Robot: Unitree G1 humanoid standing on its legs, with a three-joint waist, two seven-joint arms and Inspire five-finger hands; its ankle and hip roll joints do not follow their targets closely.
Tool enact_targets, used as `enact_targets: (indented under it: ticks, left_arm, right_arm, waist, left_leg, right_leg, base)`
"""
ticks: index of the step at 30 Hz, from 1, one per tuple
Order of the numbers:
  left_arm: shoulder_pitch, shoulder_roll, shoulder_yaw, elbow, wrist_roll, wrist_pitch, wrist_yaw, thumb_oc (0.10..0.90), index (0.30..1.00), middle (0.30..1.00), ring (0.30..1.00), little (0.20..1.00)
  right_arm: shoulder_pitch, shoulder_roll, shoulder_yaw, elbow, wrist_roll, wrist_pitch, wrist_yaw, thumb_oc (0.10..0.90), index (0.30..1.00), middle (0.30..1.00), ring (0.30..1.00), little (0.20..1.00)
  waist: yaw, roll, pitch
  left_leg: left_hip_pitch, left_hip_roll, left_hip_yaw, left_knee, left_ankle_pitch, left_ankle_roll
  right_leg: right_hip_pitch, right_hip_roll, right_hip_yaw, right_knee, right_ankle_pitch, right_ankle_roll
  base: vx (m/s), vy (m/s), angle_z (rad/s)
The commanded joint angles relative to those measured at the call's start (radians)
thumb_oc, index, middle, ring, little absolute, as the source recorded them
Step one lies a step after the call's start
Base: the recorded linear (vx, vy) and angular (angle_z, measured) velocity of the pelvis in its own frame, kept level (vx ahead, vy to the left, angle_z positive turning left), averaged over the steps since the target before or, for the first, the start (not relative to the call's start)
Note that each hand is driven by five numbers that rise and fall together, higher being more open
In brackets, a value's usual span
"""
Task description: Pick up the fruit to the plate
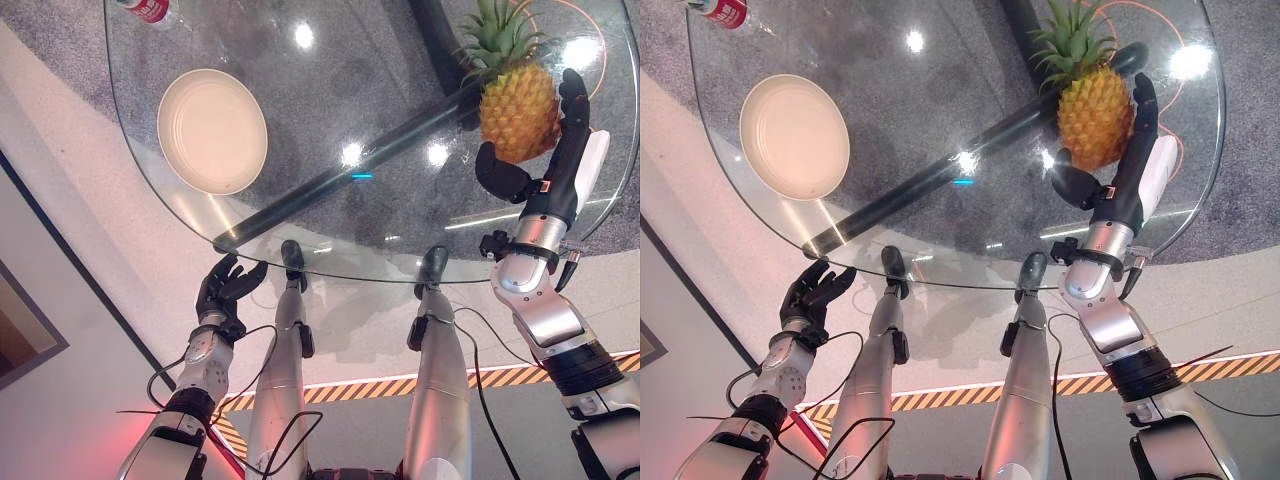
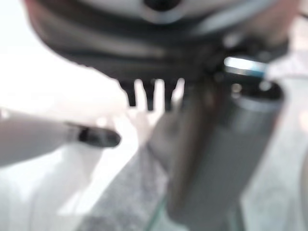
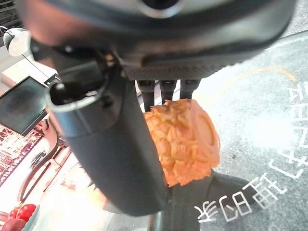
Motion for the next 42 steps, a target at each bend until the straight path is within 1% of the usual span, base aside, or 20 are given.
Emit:
enact_targets:
  ticks: [1,11,13,20,21,22,23,34,42]
  left_arm:
    - [0.034,0.062,0.008,0.099,0.036,0.037,0.108,0.800,0.900,0.900,0.900,0.900]
    - [0.026,0.067,0.004,0.097,0.038,0.048,0.107,0.800,0.900,0.900,0.900,0.900]
    - [0.024,0.072,0.006,0.099,0.041,0.051,0.102,0.800,0.900,0.900,0.900,0.900]
    - [0.020,0.072,0.001,0.090,0.047,0.058,0.111,0.800,0.900,0.900,0.900,0.900]
    - [0.020,0.073,0.001,0.087,0.046,0.062,0.112,0.800,0.900,0.900,0.900,0.900]
    - [0.020,0.073,0.000,0.085,0.047,0.063,0.114,0.800,0.900,0.900,0.900,0.900]
    - [0.019,0.071,-0.001,0.083,0.048,0.062,0.115,0.800,0.900,0.900,0.900,0.900]
    - [0.018,0.071,-0.003,0.076,0.044,0.062,0.108,0.800,0.900,0.900,0.900,0.900]
    - [0.017,0.068,0.001,0.077,0.017,0.049,0.115,0.800,0.900,0.900,0.900,0.900]
  right_arm:
    - [-0.023,-0.048,-0.007,-0.040,0.011,-0.033,0.012,0.800,0.900,0.900,0.900,0.900]
    - [-0.059,-0.037,0.007,0.025,0.033,0.038,0.016,0.800,0.900,0.900,0.900,0.900]
    - [-0.068,-0.038,0.011,0.043,0.036,0.066,0.029,0.800,0.900,0.900,0.900,0.900]
    - [-0.096,-0.036,0.018,0.090,0.028,0.103,0.031,0.800,0.900,0.900,0.900,0.900]
    - [-0.098,-0.033,0.019,0.092,0.021,0.109,0.029,0.520,0.660,0.660,0.660,0.620]
    - [-0.100,-0.031,0.019,0.094,0.018,0.118,0.029,0.322,0.491,0.491,0.491,0.422]
    - [-0.107,-0.032,0.020,0.099,0.015,0.128,0.032,0.100,0.300,0.300,0.300,0.200]
    - [-0.131,-0.032,0.023,0.149,0.033,0.151,0.053,0.100,0.300,0.300,0.300,0.200]
    - [-0.134,-0.029,0.026,0.174,0.036,0.148,0.063,0.100,0.300,0.300,0.300,0.200]
  waist:
    - [-0.003,0.005,-0.003]
    - [0.003,0.007,-0.003]
    - [0.005,0.005,-0.003]
    - [0.011,0.007,-0.003]
    - [0.012,0.007,-0.003]
    - [0.012,0.007,-0.003]
    - [0.013,0.008,-0.003]
    - [0.017,0.010,-0.003]
    - [0.018,0.011,-0.003]
  left_leg:
    - [-0.032,0.035,-0.057,0.118,-0.075,-0.023]
    - [-0.037,0.037,-0.061,0.127,-0.077,-0.024]
    - [-0.038,0.037,-0.062,0.128,-0.077,-0.024]
    - [-0.037,0.036,-0.065,0.126,-0.075,-0.023]
    - [-0.038,0.036,-0.066,0.126,-0.075,-0.022]
    - [-0.038,0.035,-0.066,0.127,-0.075,-0.022]
    - [-0.038,0.035,-0.067,0.124,-0.075,-0.022]
    - [-0.028,0.035,-0.068,0.110,-0.071,-0.022]
    - [-0.011,0.036,-0.068,0.106,-0.071,-0.024]
  right_leg:
    - [-0.030,-0.011,-0.068,-0.052,0.149,0.008]
    - [-0.035,-0.013,-0.068,-0.041,0.147,0.005]
    - [-0.033,-0.013,-0.069,-0.041,0.146,0.005]
    - [-0.034,-0.014,-0.072,-0.040,0.149,0.004]
    - [-0.035,-0.014,-0.071,-0.038,0.148,0.004]
    - [-0.035,-0.014,-0.071,-0.038,0.149,0.004]
    - [-0.034,-0.014,-0.072,-0.040,0.149,0.004]
    - [-0.027,-0.013,-0.071,-0.054,0.155,0.006]
    - [-0.011,-0.015,-0.071,-0.058,0.153,0.007]
  base:
    - [0.00,0.000,0.00]
    - [0.00,-0.001,0.00]
    - [0.00,-0.005,0.02]
    - [0.00,0.000,0.00]
    - [0.00,0.000,0.00]
    - [0.00,0.000,0.00]
    - [0.00,0.000,0.00]
    - [0.00,0.000,0.00]
    - [0.00,0.000,0.00]
